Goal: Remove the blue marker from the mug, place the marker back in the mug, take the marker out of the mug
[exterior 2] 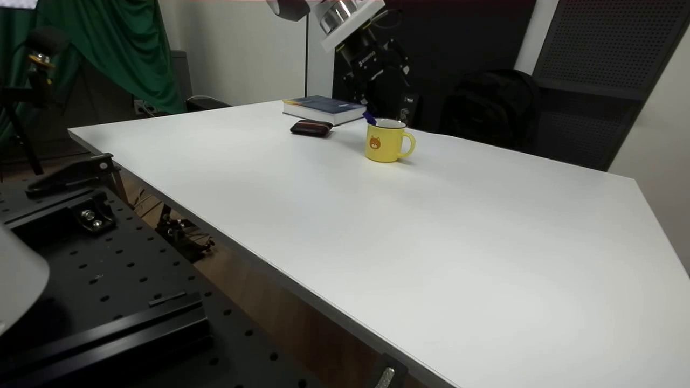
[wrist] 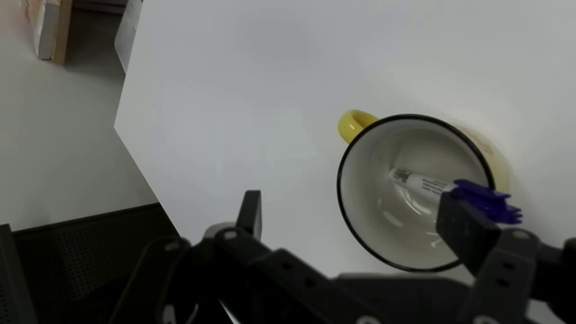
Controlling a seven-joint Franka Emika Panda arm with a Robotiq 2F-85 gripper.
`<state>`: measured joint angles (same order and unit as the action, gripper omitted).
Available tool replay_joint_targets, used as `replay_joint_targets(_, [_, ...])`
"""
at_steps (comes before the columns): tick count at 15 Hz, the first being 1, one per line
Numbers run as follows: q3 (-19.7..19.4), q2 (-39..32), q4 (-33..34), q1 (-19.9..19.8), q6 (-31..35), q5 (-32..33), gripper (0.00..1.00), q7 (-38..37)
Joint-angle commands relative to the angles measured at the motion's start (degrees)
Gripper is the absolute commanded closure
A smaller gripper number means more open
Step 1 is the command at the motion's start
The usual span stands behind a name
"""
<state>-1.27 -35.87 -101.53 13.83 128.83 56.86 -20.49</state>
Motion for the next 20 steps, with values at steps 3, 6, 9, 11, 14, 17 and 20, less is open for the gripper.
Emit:
replay_joint_targets(3, [0.23,-1.17,1.95,0.74,-2.34,1.72,0.00,-1.19])
replay_joint_targets(6, [-0.02,-0.99,1.44,1.25,-1.35,3.58,0.00,-3.04])
replay_joint_targets(9, [0.33,-1.29,1.72,1.65,-0.91,5.95,0.00,-4.69])
replay_joint_targets(11, [0.89,-1.49,1.96,1.79,-1.83,6.09,0.00,-3.87])
replay_joint_targets(14, [1.72,-1.58,1.84,2.03,-2.15,6.25,0.00,-3.42])
replay_joint_targets(17, [2.45,-1.88,1.54,2.24,-1.83,6.01,0.00,-3.30])
replay_joint_targets(20, [2.85,-2.45,1.19,2.18,-1.57,5.71,0.00,-3.32])
